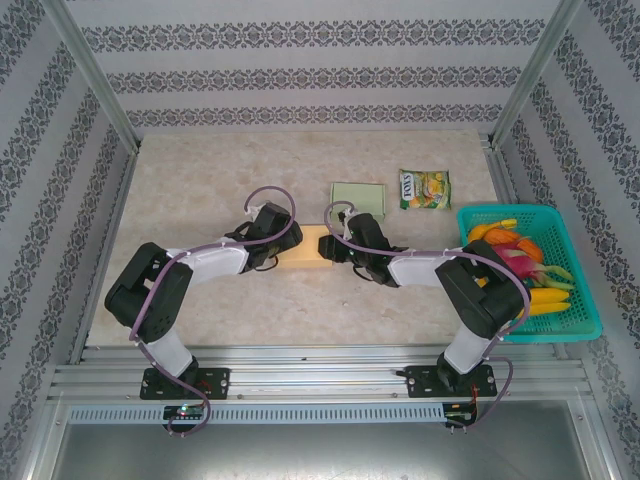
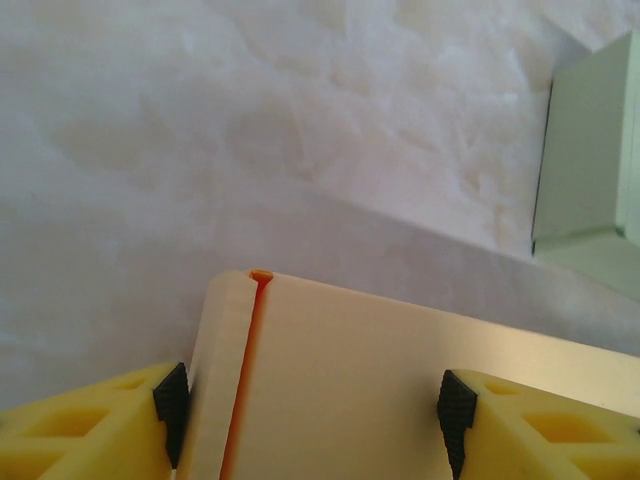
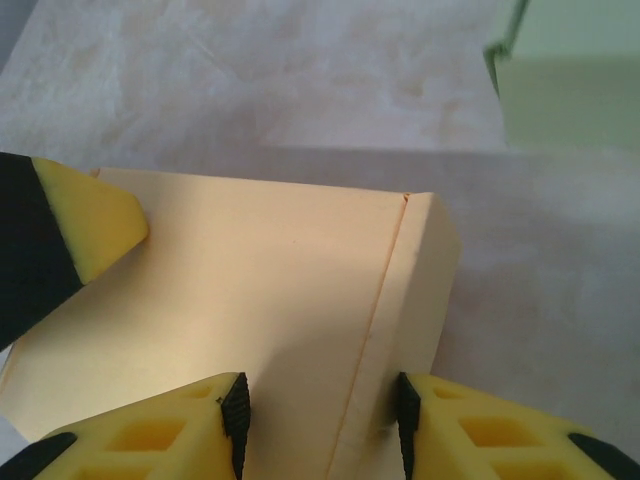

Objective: Fold the paper box

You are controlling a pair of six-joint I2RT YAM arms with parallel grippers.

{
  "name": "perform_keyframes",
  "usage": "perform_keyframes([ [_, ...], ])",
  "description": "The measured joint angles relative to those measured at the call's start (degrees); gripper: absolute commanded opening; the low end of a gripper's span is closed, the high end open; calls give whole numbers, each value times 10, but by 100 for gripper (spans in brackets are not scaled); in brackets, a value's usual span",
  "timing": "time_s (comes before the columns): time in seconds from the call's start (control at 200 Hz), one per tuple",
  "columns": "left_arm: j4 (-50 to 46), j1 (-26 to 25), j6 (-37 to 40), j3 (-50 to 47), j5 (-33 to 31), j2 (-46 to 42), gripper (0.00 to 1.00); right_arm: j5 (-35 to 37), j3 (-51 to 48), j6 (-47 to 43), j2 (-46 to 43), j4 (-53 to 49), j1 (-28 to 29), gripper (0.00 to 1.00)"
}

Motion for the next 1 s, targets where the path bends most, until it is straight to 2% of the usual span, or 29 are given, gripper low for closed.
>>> perform_keyframes([
  [0.365,-13,89,56,114,16,82,68,24,156,-1,101,13,-9,44],
  [0.659,0,116,92,177,7,150,68,39,260,-19,185,14,-20,44],
  [0.894,9,134,109,209,11,180,69,45,296,-30,224,14,-20,45],
  [0.999,12,137,115,220,17,191,73,47,298,-31,227,14,-20,48],
])
